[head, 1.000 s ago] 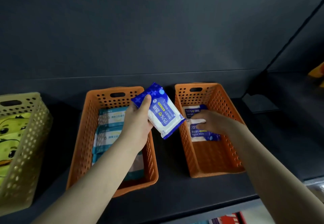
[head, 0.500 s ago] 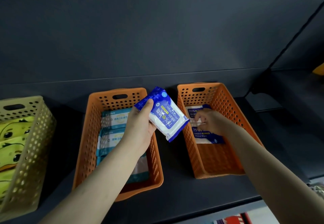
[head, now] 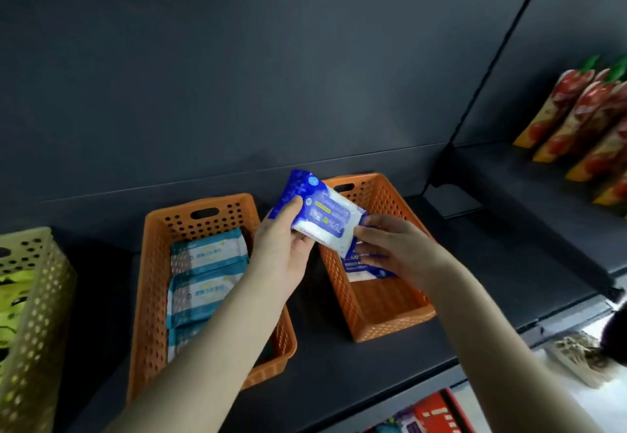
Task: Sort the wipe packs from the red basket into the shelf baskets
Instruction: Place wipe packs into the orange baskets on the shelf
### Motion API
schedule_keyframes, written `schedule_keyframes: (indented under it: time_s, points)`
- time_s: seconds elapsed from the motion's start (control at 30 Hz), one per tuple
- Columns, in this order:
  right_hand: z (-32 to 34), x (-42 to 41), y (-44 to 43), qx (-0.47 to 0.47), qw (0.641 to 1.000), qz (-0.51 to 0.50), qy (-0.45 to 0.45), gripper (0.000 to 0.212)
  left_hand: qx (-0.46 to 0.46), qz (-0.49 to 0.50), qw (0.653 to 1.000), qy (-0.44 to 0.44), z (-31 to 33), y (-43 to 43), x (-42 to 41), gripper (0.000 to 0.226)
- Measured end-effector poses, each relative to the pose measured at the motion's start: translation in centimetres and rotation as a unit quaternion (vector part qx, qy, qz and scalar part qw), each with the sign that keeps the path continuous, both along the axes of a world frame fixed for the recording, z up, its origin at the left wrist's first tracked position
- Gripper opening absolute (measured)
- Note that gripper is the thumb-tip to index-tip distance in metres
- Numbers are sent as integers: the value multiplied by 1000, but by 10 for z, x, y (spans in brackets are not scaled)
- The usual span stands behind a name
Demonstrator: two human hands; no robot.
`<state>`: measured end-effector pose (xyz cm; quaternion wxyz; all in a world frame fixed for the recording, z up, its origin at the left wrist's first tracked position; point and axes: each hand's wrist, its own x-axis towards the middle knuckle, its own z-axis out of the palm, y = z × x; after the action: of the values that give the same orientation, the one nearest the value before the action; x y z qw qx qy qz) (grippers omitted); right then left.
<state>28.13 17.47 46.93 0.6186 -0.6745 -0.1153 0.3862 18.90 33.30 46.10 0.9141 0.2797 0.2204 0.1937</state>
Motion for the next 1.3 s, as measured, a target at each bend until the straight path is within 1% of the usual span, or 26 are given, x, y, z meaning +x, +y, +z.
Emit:
schedule_keyframes:
  time_s: [0.07, 0.13, 0.2, 0.27, 0.33, 0.4, 0.43, 0.5, 0.53, 0.57, 0.6, 0.63, 0.67, 0.7, 0.73, 0.77, 0.8, 0.83, 0.87, 0.93, 1.0, 1.03, 1.07, 1.17, 1.23, 1.3]
  points:
    - [-3, -5, -5, 54, 993, -83, 57, 20, 26, -32, 999, 2, -5, -4, 1, 25]
    - [-3, -6, -13, 114, 979, -145, 89, 20, 83, -64, 994, 19, -10, -6, 0, 25]
    - [-2, -4, -20, 156, 960, -198, 123, 26, 144, -93, 985, 29, -14, -7, 0, 37]
    - [-3, -2, -23, 174, 946, -213, 173, 39, 190, -119, 974, 34, -19, -10, 3, 53]
    - [-7, -2, -22, 156, 951, -195, 182, 40, 262, -124, 956, 48, -25, -14, 4, 63]
    - [-10, -1, -20, 158, 956, -189, 156, 33, 372, -104, 919, 72, -31, -17, 3, 61]
    - [-10, 1, -19, 167, 957, -199, 129, 30, 425, -92, 897, 80, -34, -17, 2, 58]
    - [-4, 10, -21, 162, 959, -230, 25, 25, 497, -71, 858, 107, -41, -13, 1, 59]
    - [-1, 18, -24, 135, 960, -241, -41, 24, 509, -70, 848, 129, -44, -11, 2, 63]
    - [3, 27, -28, 90, 962, -232, -113, 22, 502, -83, 847, 153, -46, -10, 3, 70]
    - [6, 35, -31, 27, 962, -192, -191, 17, 482, -107, 853, 171, -47, -10, 4, 74]
    - [7, 44, -33, -57, 953, -116, -274, 10, 462, -137, 857, 182, -47, -12, 6, 74]
    - [7, 51, -33, -152, 926, -11, -344, 4, 451, -163, 857, 189, -48, -14, 6, 70]
    - [4, 56, -30, -238, 888, 101, -381, 2, 452, -180, 851, 196, -48, -16, 7, 63]
    - [0, 57, -24, -302, 847, 203, -387, 5, 454, -189, 847, 201, -50, -17, 8, 57]
    - [-6, 55, -17, -335, 816, 281, -378, 15, 447, -191, 850, 203, -51, -17, 9, 55]
    - [-15, 52, -11, -351, 793, 336, -367, 19, 431, -192, 858, 203, -52, -16, 9, 56]
    - [-24, 47, -4, -352, 780, 372, -359, 15, 413, -192, 866, 206, -53, -15, 9, 58]
    - [-32, 44, 1, -350, 773, 395, -352, 13, 403, -193, 870, 210, -53, -13, 9, 61]
    - [-45, 40, 4, -350, 781, 403, -325, 21, 398, -197, 870, 215, -53, -13, 10, 64]
    - [-49, 44, 1, -357, 791, 380, -322, 44, 401, -199, 868, 216, -53, -13, 10, 65]
    - [-50, 47, -1, -359, 792, 370, -328, 52, 401, -199, 867, 217, -53, -13, 10, 65]
    - [-50, 48, -3, -358, 793, 364, -331, 54, 400, -200, 868, 218, -53, -13, 10, 65]
    - [-56, 43, -3, -331, 797, 385, -328, 49, 391, -202, 871, 219, -53, -12, 12, 66]
    - [-58, 37, 2, -323, 784, 403, -345, 46, 390, -205, 870, 222, -53, -11, 12, 65]
    - [-58, 37, 4, -332, 770, 392, -378, 47, 394, -208, 867, 224, -52, -11, 12, 65]
